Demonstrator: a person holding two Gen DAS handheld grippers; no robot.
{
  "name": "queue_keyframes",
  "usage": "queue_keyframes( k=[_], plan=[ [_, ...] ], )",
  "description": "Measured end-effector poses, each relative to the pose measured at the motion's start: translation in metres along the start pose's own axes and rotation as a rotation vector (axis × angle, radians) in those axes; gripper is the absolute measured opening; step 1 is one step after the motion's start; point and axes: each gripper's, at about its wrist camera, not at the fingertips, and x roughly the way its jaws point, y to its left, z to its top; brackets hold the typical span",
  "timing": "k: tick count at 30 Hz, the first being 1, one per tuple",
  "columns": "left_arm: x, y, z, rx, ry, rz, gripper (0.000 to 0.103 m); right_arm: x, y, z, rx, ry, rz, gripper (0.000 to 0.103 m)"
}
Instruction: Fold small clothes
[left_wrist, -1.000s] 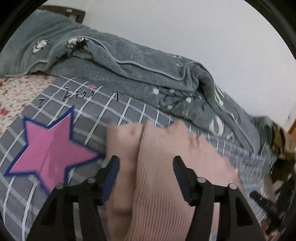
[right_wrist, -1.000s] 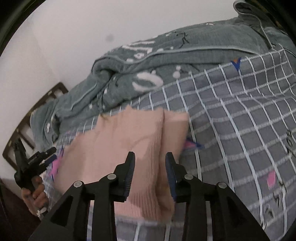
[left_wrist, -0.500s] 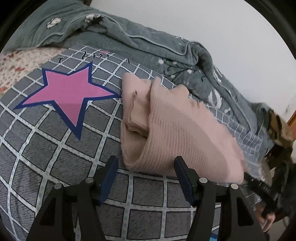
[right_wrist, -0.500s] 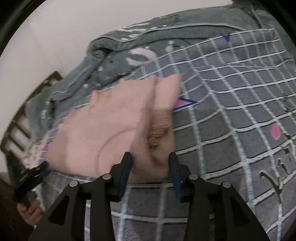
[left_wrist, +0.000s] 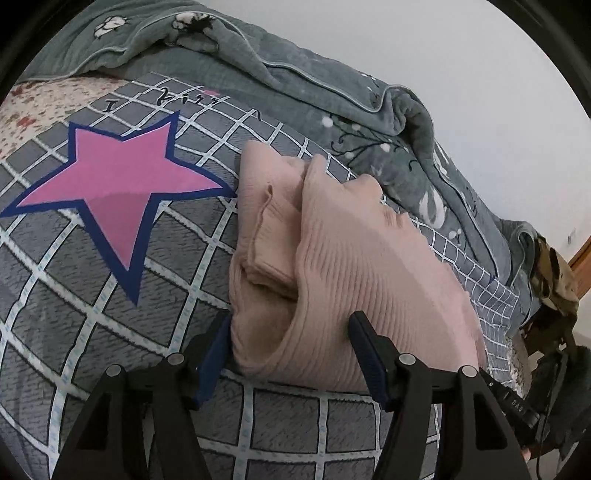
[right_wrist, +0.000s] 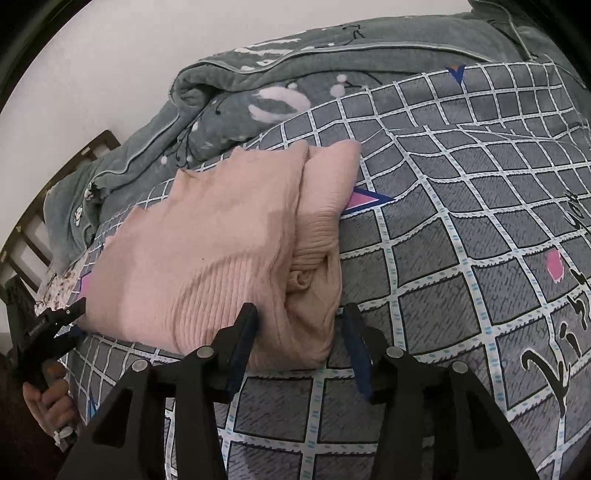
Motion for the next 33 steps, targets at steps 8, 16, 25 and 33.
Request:
queue_keyframes(
  k=[8,16,25,33],
  plan=[
    [0.006,-0.003,0.005,0.008,-0.008,0.006,0.063,0.005,0.003,0.003,-0.002,-0.006,-0.027,0.048],
    [0.006,-0.003,0.003,0.000,-0.010,0.022,0.057,0.006,0.003,0.002,-0.010,-0.002,-0.016,0.031],
    [0.010,0.015,0.003,-0.133,-0.005,-0.064,0.016,0.001,-0.002,0.001,0.035,-0.013,0.051,0.011],
    [0.004,0.012,0.000,-0.154,-0.039,-0.062,0.014,-0.015,-0.002,0.000,0.055,-0.049,0.087,0.009]
  ],
)
